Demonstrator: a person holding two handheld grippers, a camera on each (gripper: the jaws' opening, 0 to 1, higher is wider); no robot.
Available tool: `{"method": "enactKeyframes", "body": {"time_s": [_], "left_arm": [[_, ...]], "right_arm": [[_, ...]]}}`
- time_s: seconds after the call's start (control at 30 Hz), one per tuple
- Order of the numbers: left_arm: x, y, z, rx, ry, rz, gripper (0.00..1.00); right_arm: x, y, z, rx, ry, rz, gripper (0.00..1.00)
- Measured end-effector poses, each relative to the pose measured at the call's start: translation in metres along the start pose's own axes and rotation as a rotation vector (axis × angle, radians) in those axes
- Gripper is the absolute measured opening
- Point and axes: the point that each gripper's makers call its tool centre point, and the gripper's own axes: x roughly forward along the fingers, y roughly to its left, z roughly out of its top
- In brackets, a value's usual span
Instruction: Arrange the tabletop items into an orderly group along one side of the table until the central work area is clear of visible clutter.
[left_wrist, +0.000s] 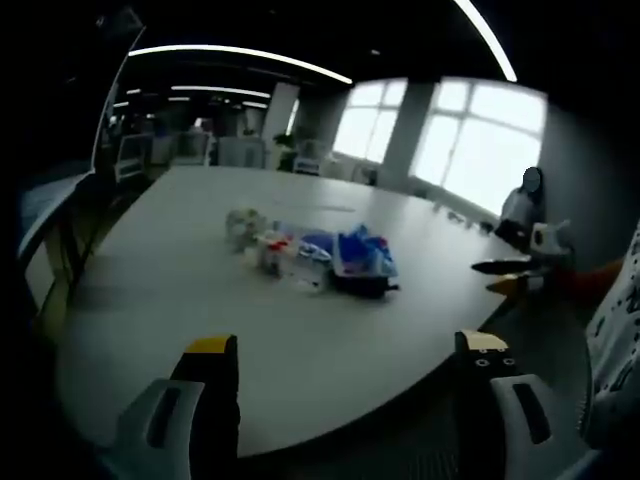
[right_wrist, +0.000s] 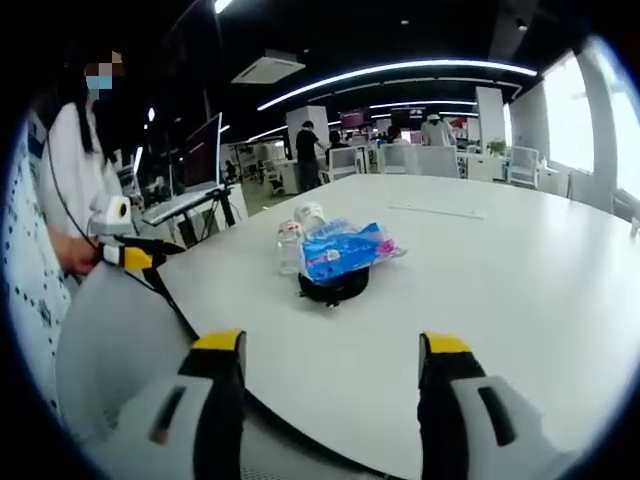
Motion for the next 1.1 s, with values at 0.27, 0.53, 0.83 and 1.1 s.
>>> {"method": "enactKeyframes", "body": {"time_s": [0.27,0.53,0.83,1.1], "left_arm": [[0.0,0.0,-0.001,0.003,0.009,-0.001,0.86],[0.0,-0.002,-0.001,0.001,0.016,-0.004,0.85],[-0.002,-0.001,-0.001,0.001,0.029,0.007,0.85],[-0.01,0.006,0.015,0.015,0.013,0.05,0.82]], "right_arm": [[0.0,0.001,0.001,0.009,-0.006,0.002,0.69],[0.001,0.002,0.003,0.003,-0.01,0.008,0.69],[-0.002,-0.002,0.009,-0.002,-0.02,0.014,0.68],[-0.005,-0.014,0.036,-0.021,-0.066,0.011,0.65]]}}
